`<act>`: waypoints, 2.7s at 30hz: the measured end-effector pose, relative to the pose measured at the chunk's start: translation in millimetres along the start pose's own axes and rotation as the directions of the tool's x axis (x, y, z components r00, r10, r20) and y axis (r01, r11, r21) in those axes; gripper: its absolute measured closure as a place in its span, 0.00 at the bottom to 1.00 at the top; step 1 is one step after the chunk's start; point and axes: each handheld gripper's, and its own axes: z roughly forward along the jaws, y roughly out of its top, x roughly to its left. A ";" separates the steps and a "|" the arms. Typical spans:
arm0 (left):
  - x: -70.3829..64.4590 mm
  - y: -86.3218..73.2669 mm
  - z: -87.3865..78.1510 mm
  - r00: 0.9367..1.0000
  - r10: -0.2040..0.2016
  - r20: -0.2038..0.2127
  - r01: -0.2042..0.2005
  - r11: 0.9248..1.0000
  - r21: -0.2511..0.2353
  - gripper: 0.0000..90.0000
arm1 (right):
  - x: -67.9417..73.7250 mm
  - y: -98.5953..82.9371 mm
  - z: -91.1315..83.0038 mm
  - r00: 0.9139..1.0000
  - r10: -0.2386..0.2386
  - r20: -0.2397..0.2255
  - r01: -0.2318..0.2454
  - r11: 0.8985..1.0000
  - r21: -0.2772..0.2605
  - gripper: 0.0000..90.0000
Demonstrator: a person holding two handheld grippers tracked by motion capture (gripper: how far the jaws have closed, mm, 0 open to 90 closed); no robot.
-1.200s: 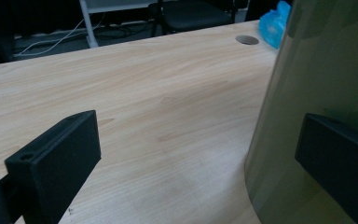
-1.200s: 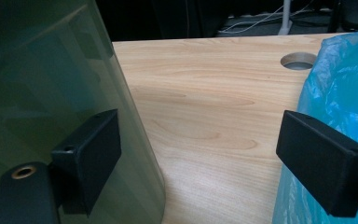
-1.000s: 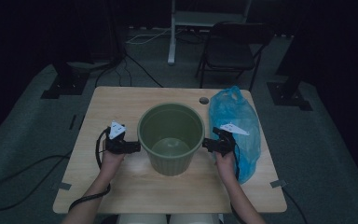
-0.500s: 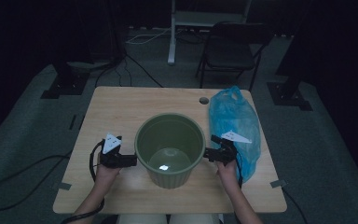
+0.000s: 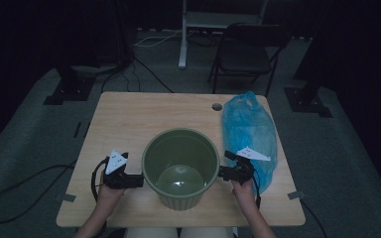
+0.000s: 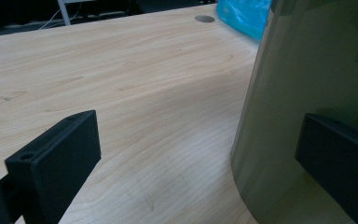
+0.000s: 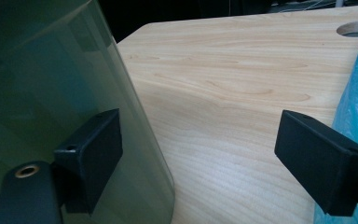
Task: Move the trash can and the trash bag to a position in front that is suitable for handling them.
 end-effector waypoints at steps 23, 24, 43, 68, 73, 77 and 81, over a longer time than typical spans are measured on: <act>33.3 -43.6 -21.4 0.996 -0.019 -0.082 0.020 1.000 0.010 0.01 | -119.8 21.6 -54.0 0.855 0.175 0.487 -0.173 0.984 -0.049 0.13; 35.3 -46.1 -22.1 0.996 -0.025 -0.090 0.026 1.000 0.012 0.01 | -127.2 19.4 -54.3 0.842 0.181 0.509 -0.183 0.982 -0.046 0.13; 41.4 -68.5 -23.6 0.990 -0.090 -0.107 0.092 0.996 0.015 0.01 | -148.2 -7.2 2.2 0.791 0.023 0.611 -0.173 0.967 0.188 0.26; 40.8 -73.5 -20.3 0.992 -0.057 -0.116 0.055 0.998 -0.023 0.01 | -104.5 -32.9 -49.9 0.918 -0.044 0.395 -0.071 0.959 0.273 1.00; 40.4 -74.3 -22.1 0.987 -0.060 -0.150 0.054 0.998 -0.045 0.01 | -93.5 -37.9 -75.9 0.951 -0.009 0.310 -0.084 0.954 0.287 1.00; 41.0 -74.8 -22.9 0.987 -0.068 -0.148 0.061 0.997 -0.050 0.01 | -84.4 -50.0 -98.5 0.957 0.011 0.288 -0.102 0.948 0.302 1.00; 41.0 -74.9 -23.1 0.986 -0.070 -0.149 0.063 0.997 -0.053 0.01 | -70.3 -69.5 -118.3 0.962 0.011 0.274 -0.102 0.942 0.320 1.00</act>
